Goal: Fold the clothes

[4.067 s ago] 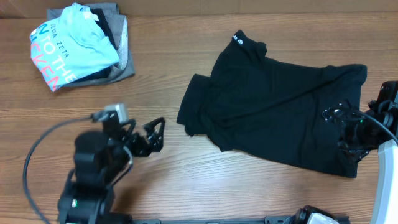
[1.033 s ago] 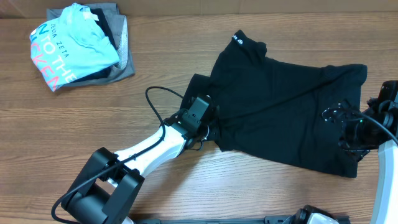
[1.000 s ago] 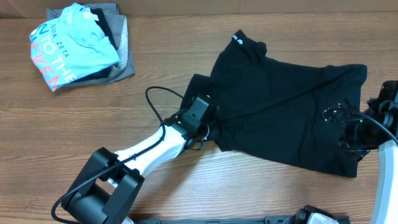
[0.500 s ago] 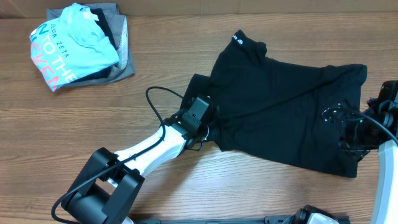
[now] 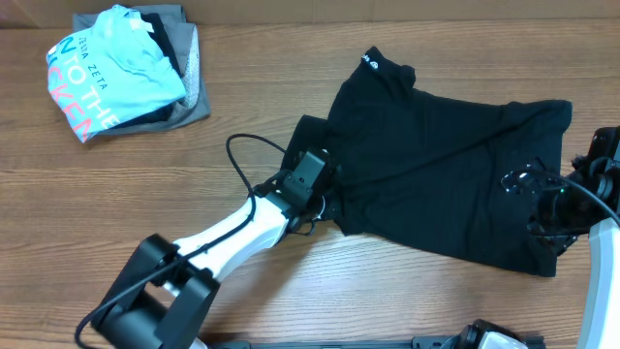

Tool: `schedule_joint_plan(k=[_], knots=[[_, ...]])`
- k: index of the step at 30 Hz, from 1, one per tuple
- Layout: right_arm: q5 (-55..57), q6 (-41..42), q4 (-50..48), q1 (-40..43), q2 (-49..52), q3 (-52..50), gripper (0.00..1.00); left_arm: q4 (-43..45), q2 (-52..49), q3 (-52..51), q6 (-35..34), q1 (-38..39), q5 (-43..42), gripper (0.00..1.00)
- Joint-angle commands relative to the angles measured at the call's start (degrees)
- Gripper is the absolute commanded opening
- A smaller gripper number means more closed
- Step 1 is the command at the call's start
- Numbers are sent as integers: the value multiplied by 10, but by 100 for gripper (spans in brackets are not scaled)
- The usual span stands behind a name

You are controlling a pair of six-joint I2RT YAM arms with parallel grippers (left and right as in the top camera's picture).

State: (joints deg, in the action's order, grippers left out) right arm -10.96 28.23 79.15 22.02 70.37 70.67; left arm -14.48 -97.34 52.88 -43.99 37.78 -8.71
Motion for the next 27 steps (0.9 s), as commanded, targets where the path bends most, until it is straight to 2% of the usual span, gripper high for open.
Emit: schedule_joint_plan(k=[1,5,14,27], knots=[[10,-7,5,-3,-2,-2,100,-23,63,13,4,-6,78,4],[10,-7,9,-3,-2,-2,100,-57,94,13,-31,-38,131,4],[10,-6,12,-3,-2,-43,100,-122,98,13,-29,-153,85,4],[-71,-4,-40,-3,-2,-245,100,-121,97,13,-23,-156,72,6]])
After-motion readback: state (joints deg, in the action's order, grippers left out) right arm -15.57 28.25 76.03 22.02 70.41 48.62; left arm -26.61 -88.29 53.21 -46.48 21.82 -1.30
